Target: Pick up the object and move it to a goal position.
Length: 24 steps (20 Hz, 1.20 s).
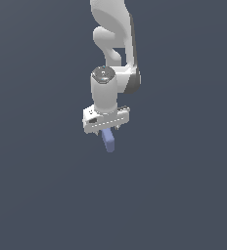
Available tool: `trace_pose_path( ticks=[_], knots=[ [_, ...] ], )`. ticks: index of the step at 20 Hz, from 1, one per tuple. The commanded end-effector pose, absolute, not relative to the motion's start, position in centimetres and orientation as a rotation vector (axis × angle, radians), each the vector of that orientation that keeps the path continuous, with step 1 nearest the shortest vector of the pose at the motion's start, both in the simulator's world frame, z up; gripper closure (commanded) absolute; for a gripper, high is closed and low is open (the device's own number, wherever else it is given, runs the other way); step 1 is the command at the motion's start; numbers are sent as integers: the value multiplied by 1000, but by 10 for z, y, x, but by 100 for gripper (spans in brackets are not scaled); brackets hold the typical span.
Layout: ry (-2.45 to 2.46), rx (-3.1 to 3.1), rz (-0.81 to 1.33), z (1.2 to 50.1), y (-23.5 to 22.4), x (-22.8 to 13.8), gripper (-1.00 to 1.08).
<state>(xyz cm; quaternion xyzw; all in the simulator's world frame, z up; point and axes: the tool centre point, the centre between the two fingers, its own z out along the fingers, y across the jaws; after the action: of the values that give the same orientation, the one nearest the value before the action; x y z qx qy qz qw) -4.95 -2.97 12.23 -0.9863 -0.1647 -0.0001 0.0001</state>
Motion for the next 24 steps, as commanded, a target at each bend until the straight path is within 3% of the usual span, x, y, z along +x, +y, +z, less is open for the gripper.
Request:
trace_pose_path(
  ticks=[1, 8, 9, 24],
  knots=[
    [-519, -3098, 0, 110, -30, -50, -92],
    [-520, -3098, 0, 96, -30, -49, -92],
    [-520, -3098, 0, 96, -30, -49, 108],
    [-520, -3098, 0, 100, -32, -53, 108]
  ],
)
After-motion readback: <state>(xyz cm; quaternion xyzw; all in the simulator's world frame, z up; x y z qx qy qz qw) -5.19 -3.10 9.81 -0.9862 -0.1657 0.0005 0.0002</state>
